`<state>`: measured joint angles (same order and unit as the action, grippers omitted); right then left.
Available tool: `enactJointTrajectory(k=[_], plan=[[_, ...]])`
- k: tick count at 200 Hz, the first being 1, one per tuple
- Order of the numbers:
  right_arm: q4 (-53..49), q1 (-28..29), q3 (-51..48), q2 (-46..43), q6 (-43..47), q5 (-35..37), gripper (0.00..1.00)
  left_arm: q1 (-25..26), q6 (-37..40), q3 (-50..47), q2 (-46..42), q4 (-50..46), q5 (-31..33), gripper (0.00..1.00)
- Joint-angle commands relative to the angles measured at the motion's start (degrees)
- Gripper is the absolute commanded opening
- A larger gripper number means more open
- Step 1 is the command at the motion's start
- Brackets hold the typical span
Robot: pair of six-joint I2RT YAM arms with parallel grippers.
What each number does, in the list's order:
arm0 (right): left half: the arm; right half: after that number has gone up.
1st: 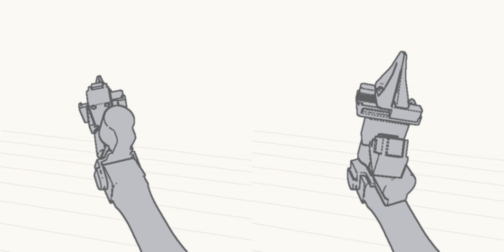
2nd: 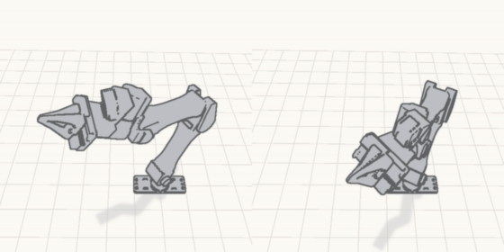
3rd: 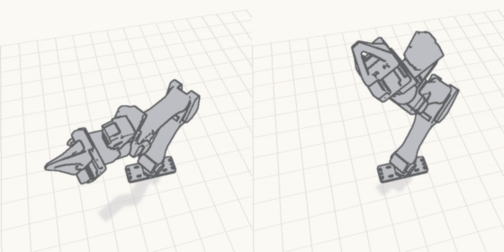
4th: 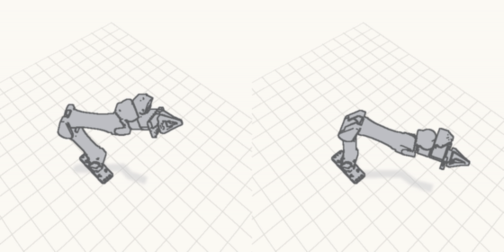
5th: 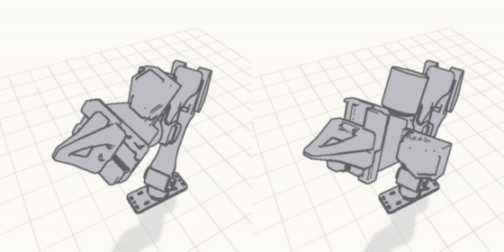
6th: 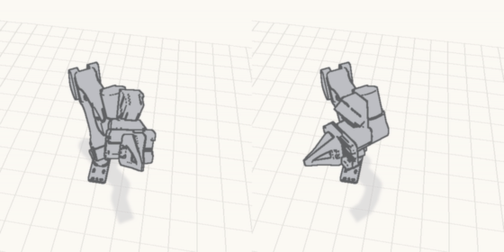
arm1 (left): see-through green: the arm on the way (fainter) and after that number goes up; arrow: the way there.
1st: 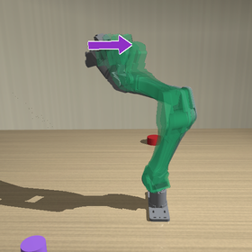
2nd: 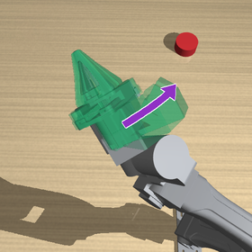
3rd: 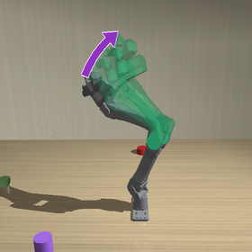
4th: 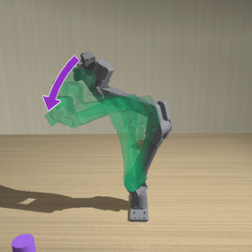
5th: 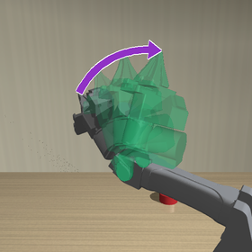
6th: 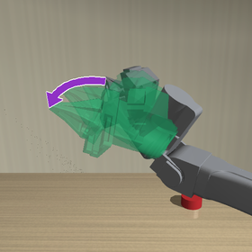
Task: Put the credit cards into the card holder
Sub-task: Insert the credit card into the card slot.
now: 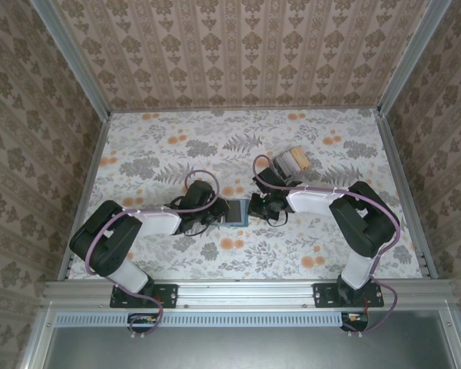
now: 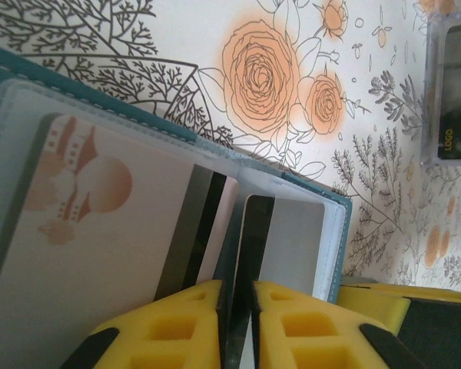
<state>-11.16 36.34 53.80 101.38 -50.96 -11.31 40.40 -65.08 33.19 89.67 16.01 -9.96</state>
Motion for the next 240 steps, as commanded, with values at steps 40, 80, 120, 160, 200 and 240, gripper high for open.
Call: enactJointTrajectory(k=[40, 80, 120, 160, 200, 240], plan=[[-5.81, 0.75, -0.63, 2.97, 0.91, 2.08, 0.15, -0.24, 3.86, 2.22, -0.02, -4.15, -0.96, 0.22], [-6.52, 0.75, -0.4, 2.65, 1.05, 2.6, 0.15, -0.47, 5.09, 2.5, -1.38, -5.83, 0.0, 0.29], [-6.59, 0.75, -0.47, 2.68, 0.96, 2.76, 0.16, -0.76, 5.75, 2.67, -2.78, -7.22, 0.51, 0.36], [-6.2, 0.75, -0.76, 2.64, 0.69, 2.77, 0.15, -1.23, 6.19, 3.16, -2.68, -7.57, -0.05, 0.37], [-6.23, 0.75, -0.63, 2.55, 0.8, 2.7, 0.15, -1.18, 7.21, 4.67, -1.55, -7.39, -1.51, 0.39], [-6.2, 0.75, -0.45, 2.66, 0.73, 2.6, 0.15, -1.12, 6.99, 5.2, -0.19, -6.56, -2.6, 0.39]])
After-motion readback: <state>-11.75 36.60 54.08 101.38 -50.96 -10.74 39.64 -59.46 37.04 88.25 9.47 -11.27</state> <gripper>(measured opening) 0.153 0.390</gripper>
